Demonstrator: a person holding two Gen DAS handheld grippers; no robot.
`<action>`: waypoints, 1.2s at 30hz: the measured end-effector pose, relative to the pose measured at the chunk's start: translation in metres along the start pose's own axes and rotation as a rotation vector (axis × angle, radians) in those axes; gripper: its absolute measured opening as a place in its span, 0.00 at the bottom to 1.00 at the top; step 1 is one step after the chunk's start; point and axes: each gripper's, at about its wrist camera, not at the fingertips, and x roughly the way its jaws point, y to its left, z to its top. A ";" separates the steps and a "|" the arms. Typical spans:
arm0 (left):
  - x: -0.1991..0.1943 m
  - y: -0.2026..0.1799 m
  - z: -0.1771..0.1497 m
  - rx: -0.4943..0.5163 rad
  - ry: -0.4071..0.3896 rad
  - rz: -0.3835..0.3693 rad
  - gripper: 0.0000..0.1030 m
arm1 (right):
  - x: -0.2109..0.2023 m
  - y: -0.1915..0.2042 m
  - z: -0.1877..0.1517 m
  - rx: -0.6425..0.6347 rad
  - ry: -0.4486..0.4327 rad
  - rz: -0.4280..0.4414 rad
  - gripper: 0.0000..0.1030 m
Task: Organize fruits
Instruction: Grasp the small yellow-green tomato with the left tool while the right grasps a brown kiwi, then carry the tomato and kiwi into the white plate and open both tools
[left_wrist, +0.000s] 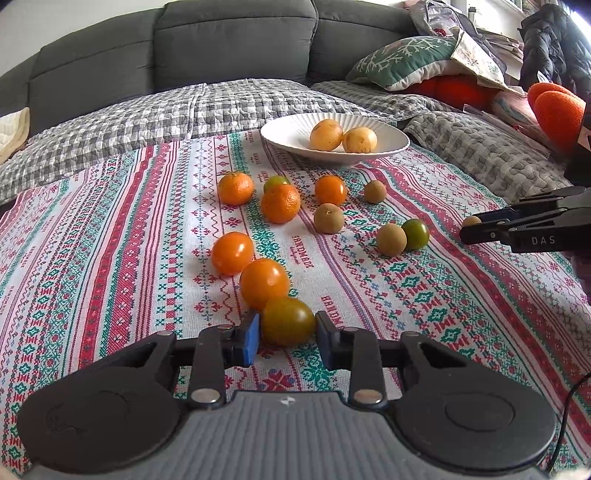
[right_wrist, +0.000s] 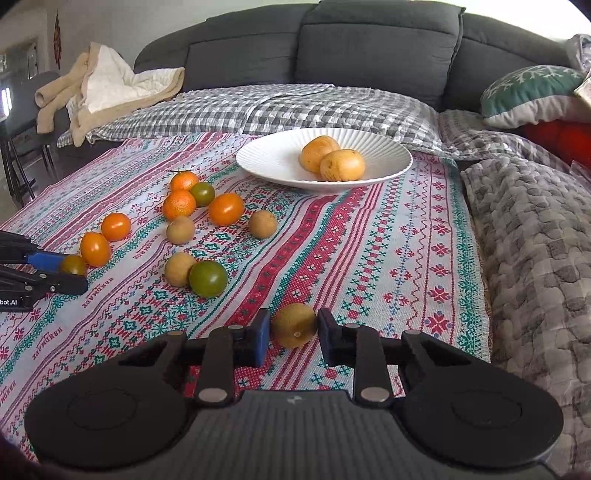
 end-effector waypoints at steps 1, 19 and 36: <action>0.000 -0.001 0.001 0.002 -0.001 -0.006 0.26 | 0.000 0.001 0.001 -0.002 0.000 0.001 0.24; 0.002 -0.008 0.041 -0.008 -0.062 -0.040 0.26 | 0.000 0.007 0.037 0.002 -0.041 0.009 0.24; 0.031 -0.036 0.105 -0.038 -0.112 -0.040 0.26 | 0.012 -0.020 0.076 0.128 -0.087 -0.014 0.24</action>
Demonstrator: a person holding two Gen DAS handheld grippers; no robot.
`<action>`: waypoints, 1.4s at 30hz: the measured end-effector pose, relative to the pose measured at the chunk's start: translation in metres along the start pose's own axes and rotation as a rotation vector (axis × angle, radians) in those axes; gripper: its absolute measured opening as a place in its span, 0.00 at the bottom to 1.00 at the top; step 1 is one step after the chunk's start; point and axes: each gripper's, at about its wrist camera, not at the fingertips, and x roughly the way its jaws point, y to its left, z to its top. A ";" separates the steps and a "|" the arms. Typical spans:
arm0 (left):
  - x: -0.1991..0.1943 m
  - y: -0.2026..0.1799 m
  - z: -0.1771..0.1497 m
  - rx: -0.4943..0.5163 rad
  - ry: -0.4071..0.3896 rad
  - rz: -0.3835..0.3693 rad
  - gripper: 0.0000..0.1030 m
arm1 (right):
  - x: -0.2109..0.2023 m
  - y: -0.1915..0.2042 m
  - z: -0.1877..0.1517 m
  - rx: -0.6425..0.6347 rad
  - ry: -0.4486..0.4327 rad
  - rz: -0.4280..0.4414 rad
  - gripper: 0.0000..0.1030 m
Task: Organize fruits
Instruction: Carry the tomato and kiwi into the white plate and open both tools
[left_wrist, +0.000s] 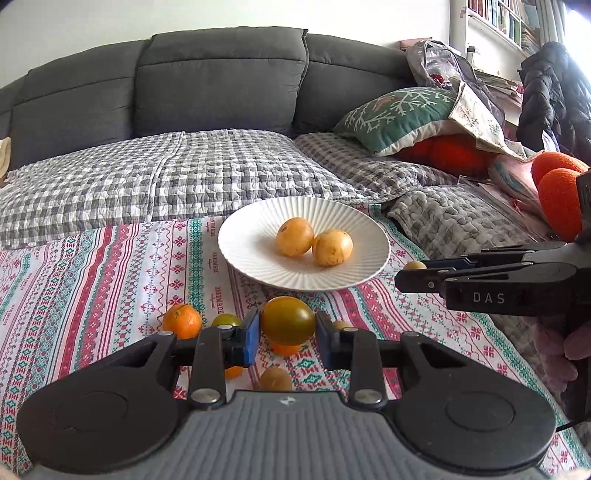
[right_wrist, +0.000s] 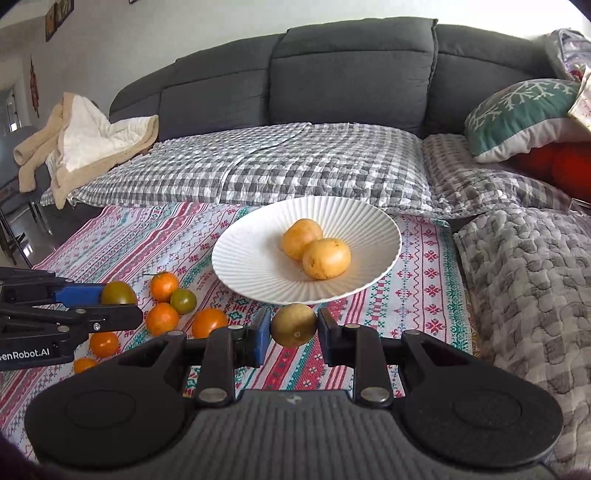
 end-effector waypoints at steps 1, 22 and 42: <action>0.003 -0.001 0.002 0.000 -0.002 0.004 0.26 | 0.002 -0.001 0.002 0.006 -0.002 -0.002 0.24; 0.100 0.021 0.053 -0.047 0.089 -0.100 0.26 | 0.049 -0.012 0.029 -0.127 0.058 0.008 0.24; 0.142 0.026 0.053 -0.172 0.154 -0.142 0.26 | 0.079 -0.003 0.029 -0.140 0.131 0.047 0.24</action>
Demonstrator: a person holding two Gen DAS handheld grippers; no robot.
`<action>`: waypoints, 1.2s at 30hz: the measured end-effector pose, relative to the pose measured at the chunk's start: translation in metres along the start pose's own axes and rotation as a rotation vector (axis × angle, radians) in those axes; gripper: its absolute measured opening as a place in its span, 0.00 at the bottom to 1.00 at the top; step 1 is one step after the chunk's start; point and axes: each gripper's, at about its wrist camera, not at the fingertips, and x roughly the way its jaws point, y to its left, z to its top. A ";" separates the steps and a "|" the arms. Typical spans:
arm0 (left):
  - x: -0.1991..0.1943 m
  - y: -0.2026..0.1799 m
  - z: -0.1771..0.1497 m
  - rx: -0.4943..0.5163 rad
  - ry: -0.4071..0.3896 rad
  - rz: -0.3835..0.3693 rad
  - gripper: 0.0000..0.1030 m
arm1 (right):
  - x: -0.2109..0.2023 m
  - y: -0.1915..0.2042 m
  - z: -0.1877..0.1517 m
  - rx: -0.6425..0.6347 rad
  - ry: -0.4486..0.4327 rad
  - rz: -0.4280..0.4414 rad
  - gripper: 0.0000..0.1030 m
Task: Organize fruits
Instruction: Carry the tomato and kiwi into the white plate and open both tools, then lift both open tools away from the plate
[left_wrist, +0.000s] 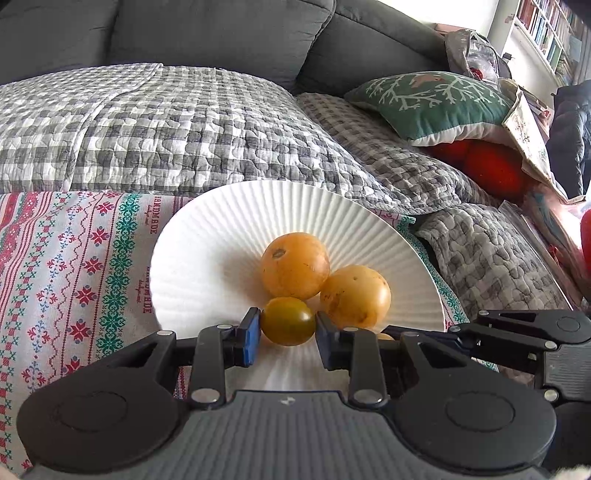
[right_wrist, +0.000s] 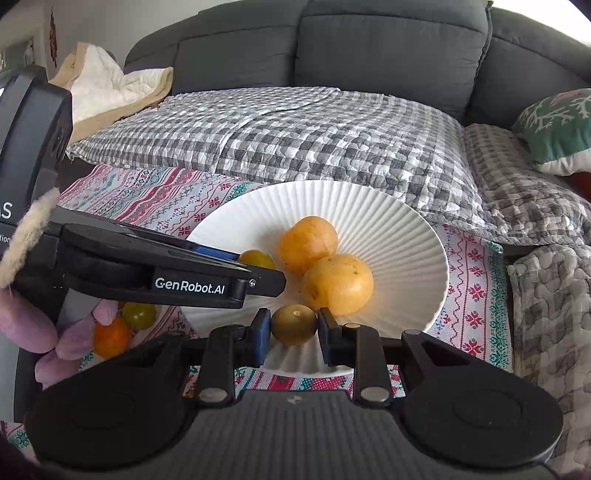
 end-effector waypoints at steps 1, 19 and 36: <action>0.000 0.000 0.000 -0.001 0.001 -0.003 0.26 | 0.000 0.000 0.000 -0.001 0.001 0.000 0.25; -0.029 -0.008 0.006 0.050 -0.015 0.035 0.53 | -0.027 0.001 -0.001 0.013 -0.015 -0.027 0.59; -0.110 -0.008 -0.007 0.151 -0.003 0.121 0.95 | -0.096 0.032 0.004 0.011 -0.041 -0.140 0.95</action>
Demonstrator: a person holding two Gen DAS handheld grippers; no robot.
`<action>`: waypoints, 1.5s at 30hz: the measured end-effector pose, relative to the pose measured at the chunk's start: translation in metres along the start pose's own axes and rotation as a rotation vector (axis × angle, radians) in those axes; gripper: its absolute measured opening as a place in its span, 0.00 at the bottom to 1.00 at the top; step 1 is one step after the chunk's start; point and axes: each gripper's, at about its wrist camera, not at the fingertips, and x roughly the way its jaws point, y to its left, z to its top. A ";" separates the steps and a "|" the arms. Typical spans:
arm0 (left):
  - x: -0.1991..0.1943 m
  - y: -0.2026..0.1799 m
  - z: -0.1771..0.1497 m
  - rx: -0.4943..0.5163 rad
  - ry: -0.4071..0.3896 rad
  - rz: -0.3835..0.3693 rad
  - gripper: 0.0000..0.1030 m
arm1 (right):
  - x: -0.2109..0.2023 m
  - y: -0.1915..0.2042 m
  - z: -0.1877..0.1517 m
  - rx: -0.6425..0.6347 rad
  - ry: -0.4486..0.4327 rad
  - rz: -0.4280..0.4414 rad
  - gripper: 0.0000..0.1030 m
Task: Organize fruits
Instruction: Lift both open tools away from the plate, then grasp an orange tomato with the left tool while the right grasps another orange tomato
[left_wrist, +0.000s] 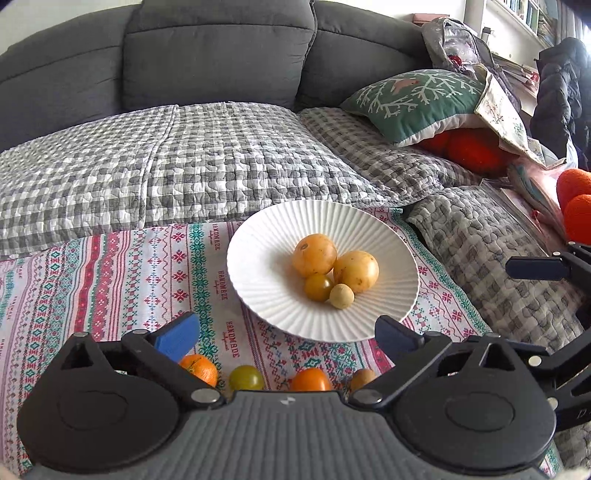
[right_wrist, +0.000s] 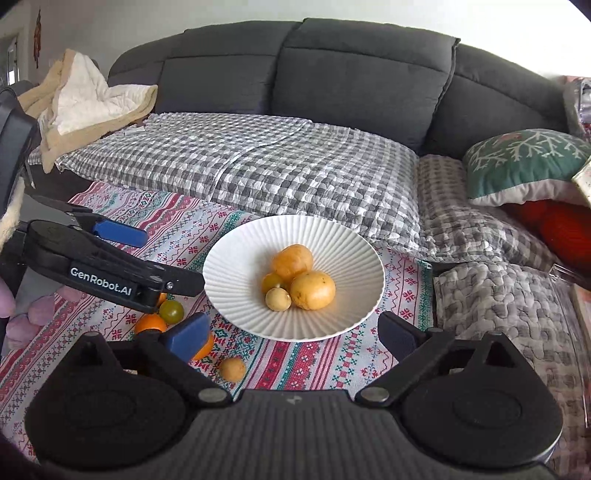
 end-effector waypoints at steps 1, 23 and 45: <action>-0.004 0.000 -0.002 0.004 0.004 0.005 0.95 | -0.002 0.002 -0.001 0.004 0.000 -0.001 0.96; -0.049 0.014 -0.083 0.119 0.038 0.132 0.95 | -0.021 0.045 -0.064 0.015 0.031 -0.010 0.99; -0.034 0.040 -0.109 0.230 0.013 0.086 0.89 | -0.005 0.118 -0.097 -0.170 0.077 0.129 0.99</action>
